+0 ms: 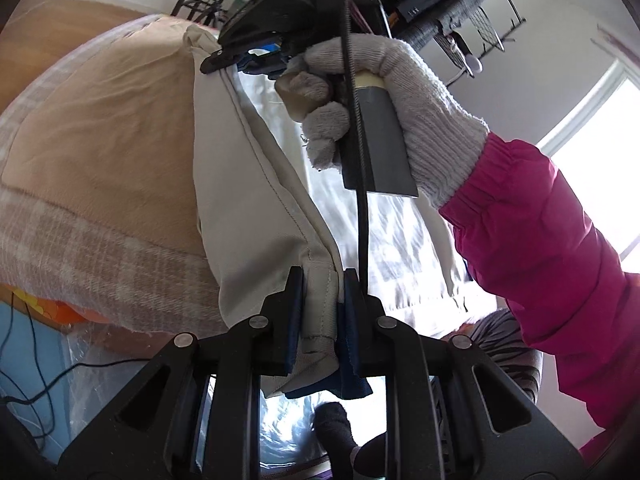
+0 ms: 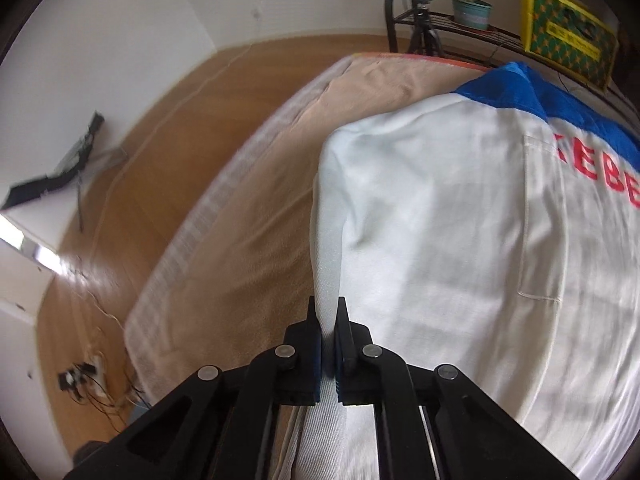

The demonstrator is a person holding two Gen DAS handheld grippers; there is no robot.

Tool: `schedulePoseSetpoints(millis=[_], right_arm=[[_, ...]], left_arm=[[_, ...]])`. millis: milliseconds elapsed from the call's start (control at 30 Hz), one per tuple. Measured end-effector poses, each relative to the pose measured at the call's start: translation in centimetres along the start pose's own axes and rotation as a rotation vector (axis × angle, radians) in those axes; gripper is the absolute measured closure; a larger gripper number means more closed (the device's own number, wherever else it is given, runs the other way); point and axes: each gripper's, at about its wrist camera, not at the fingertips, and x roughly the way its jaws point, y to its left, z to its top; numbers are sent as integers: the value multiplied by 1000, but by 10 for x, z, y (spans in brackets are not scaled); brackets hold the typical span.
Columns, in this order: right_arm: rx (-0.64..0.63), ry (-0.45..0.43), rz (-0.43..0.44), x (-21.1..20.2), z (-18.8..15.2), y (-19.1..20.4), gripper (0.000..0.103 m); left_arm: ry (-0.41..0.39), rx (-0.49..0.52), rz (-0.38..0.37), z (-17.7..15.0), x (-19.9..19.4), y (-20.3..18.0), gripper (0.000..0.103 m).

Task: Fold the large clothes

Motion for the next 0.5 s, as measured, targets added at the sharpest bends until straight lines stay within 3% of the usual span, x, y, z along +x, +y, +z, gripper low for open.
schedulePoseSetpoints(millis=[300,500], right_arm=[[197,-183,173,-60,-27,-79,101],[415,-267,263,-71,-66,-145,101]], left_arm=[[57,151,49,3,18,-53,86],[121,253,90,-1,42,-85,86]])
